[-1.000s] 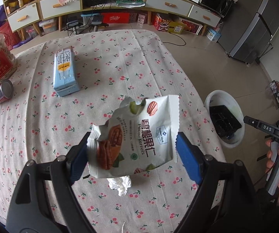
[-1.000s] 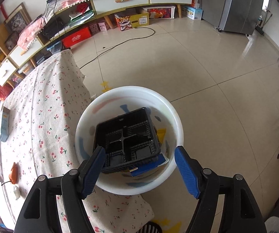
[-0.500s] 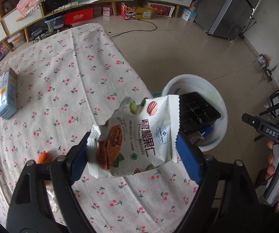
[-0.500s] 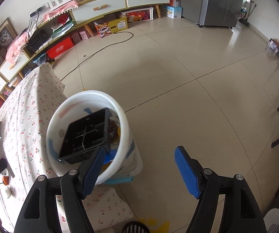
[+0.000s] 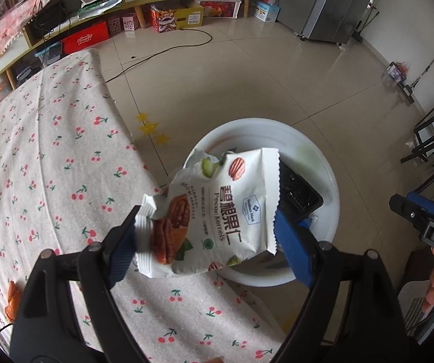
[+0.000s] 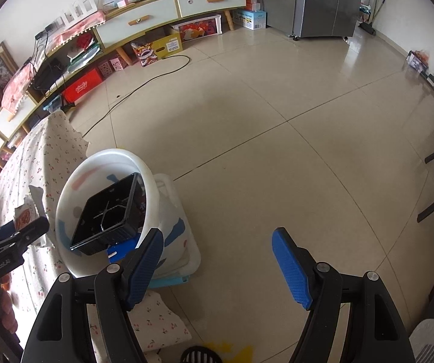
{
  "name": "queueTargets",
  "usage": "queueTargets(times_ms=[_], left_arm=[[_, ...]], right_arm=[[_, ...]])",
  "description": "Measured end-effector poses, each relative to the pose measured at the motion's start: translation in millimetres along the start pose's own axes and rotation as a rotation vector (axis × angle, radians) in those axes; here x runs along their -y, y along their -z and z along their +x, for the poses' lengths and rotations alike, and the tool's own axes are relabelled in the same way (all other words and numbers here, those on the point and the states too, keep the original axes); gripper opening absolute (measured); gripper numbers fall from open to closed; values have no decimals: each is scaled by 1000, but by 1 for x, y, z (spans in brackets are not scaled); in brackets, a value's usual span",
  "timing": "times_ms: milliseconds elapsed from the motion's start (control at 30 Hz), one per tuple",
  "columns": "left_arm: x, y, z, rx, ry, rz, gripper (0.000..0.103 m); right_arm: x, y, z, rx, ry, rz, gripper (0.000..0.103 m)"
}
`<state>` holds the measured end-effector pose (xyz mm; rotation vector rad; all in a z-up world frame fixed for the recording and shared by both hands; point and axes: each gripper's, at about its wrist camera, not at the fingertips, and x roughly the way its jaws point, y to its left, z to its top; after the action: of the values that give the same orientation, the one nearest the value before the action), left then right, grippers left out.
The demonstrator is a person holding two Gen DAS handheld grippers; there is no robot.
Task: Collect trash
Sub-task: 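Carry the black tray and pecan bag to the bucket and release both, then grasp the orange carrot-shaped item on the table with the left gripper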
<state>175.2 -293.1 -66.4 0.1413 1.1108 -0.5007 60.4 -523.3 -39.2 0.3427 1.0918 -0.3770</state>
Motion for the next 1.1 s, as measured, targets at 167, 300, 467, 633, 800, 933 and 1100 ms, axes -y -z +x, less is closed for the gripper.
queueTargets(times_ms=[167,300,467,633,800,933,1100], left_arm=[[0,1,-3,20,-14,2,98],[-5,7,-13,36,-43,16,101],[-19,17,-29,44,-59,6,101],[-42,31,-47,45,-82,0,101],[-76,48,-67,35,-111,-24,101],[-105,63,-82,15,-132,-52,101],[-141,82,-94,-26,-158,-76,101]], right_arm=[[-5,0,-2,4,-3,-9,76],[-10,-1,-4,6,-2,-16,76],[-19,2,-8,10,-4,-26,76],[-34,6,-14,11,-8,-42,76],[-53,10,-19,15,-20,-62,79],[-71,15,-21,13,-30,-91,79],[-93,21,-21,5,-32,-127,79]])
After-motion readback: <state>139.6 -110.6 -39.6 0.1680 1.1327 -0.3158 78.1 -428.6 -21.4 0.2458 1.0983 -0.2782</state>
